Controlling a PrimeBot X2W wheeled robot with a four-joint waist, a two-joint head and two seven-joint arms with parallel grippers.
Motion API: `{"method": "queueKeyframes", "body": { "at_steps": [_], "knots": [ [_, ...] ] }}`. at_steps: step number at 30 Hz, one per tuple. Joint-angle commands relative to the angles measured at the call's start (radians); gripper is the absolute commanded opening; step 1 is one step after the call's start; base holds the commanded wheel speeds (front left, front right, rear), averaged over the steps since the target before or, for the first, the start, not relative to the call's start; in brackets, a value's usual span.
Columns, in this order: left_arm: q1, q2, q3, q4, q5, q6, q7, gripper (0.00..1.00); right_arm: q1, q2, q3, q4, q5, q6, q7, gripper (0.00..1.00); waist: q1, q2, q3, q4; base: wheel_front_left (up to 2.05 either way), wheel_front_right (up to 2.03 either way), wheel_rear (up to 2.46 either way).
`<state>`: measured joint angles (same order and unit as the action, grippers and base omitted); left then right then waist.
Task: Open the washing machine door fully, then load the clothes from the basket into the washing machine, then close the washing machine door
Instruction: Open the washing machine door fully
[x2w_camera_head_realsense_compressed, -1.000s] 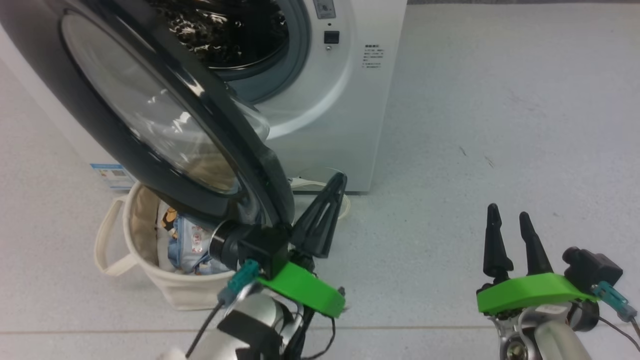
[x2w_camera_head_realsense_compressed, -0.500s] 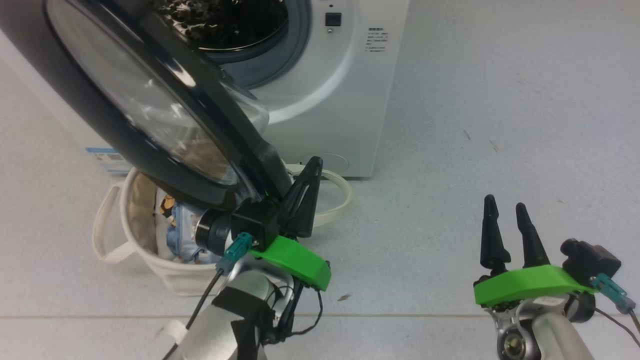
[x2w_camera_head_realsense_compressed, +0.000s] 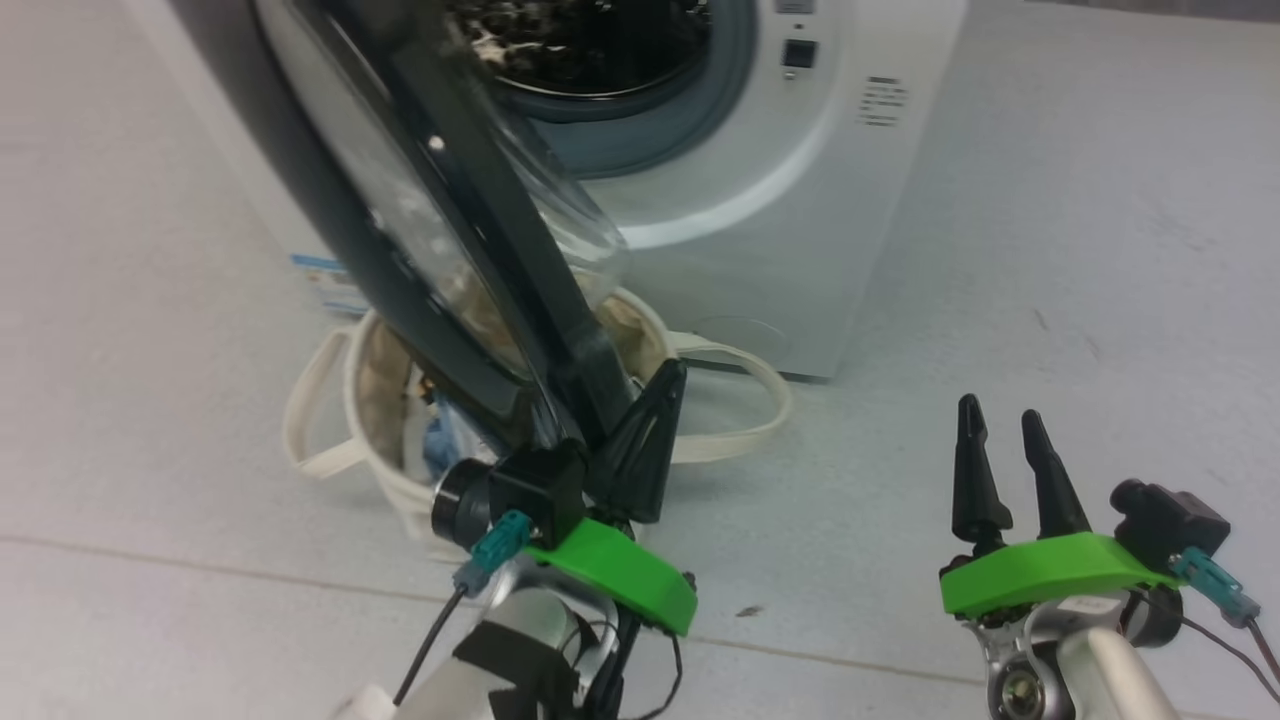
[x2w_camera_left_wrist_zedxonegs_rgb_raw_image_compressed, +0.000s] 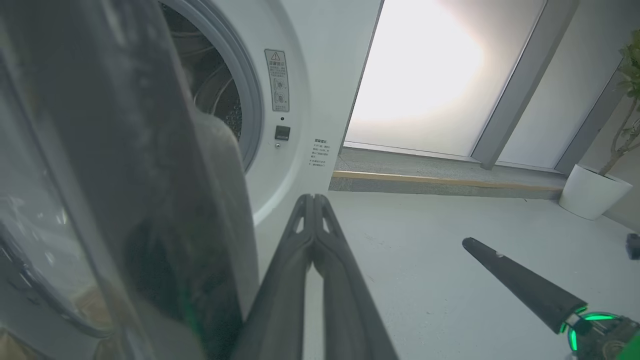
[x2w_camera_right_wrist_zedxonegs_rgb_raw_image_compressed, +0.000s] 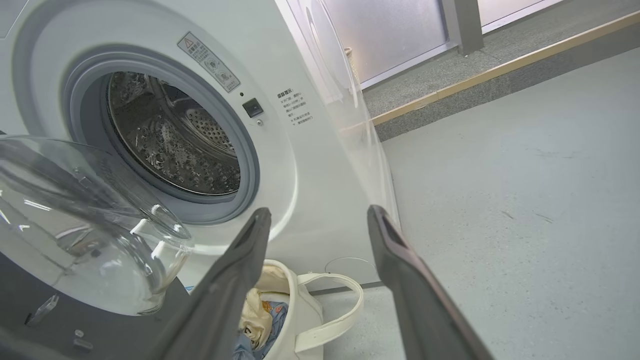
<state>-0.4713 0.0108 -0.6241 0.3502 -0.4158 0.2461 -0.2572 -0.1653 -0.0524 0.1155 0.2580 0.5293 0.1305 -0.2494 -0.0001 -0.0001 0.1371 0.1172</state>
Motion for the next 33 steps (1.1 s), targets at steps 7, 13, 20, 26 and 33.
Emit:
{"method": "queueKeyframes", "body": {
  "at_steps": [7, 13, 20, 26, 33],
  "knots": [
    [0.028, 0.039, 0.036, -0.011, -0.036, 0.017, -0.005, 0.00, -0.017, 0.002, 0.020, -0.006, -0.015, 0.000, -0.012, 1.00, 0.0001, 0.0001, -0.015, 0.187, 0.00, 0.00, 0.00],
    [0.041, 0.039, 0.005, -0.021, -0.045, 0.027, -0.005, 0.00, -0.015, 0.002, 0.017, 0.007, -0.023, 0.000, -0.012, 1.00, 0.0001, 0.0001, -0.021, 0.293, 0.00, 0.00, 0.00],
    [0.068, 0.039, -0.004, -0.039, -0.057, 0.037, -0.005, 0.00, -0.004, 0.002, 0.019, 0.020, -0.023, 0.000, -0.012, 1.00, 0.0001, 0.0001, -0.038, 0.408, 0.00, 0.00, 0.00],
    [0.096, 0.039, 0.085, -0.078, -0.029, 0.056, -0.005, 0.00, -0.042, 0.002, 0.061, 0.042, -0.024, 0.000, -0.012, 1.00, 0.0001, 0.0001, -0.028, 0.421, 0.00, 0.00, 0.00],
    [0.116, 0.039, 0.219, -0.086, 0.013, 0.058, -0.005, 0.00, -0.063, 0.002, 0.080, 0.056, -0.024, 0.000, -0.012, 1.00, 0.0001, 0.0001, -0.020, 0.424, 0.00, 0.00, 0.00]
  ]
}}
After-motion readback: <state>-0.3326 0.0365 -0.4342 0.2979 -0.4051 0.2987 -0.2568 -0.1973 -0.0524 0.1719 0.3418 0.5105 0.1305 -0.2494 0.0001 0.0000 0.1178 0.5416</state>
